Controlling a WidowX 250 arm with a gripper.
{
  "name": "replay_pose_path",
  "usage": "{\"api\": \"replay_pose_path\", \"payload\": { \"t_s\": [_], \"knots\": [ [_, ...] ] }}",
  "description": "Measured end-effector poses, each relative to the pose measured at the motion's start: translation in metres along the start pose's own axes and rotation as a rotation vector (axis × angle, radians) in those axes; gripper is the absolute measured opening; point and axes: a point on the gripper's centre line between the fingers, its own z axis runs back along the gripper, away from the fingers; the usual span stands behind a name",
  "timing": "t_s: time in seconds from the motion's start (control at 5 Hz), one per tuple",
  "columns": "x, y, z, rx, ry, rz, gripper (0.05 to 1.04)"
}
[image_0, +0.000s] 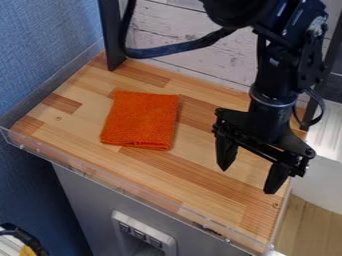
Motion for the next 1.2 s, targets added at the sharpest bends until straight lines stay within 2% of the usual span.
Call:
{"api": "replay_pose_path", "payload": {
  "t_s": [0.6,1.2],
  "knots": [
    [-0.005,0.003,-0.010,0.017,-0.008,0.017,0.999],
    [-0.015,0.000,-0.019,-0.004,0.006,0.002,0.999]
  ]
}}
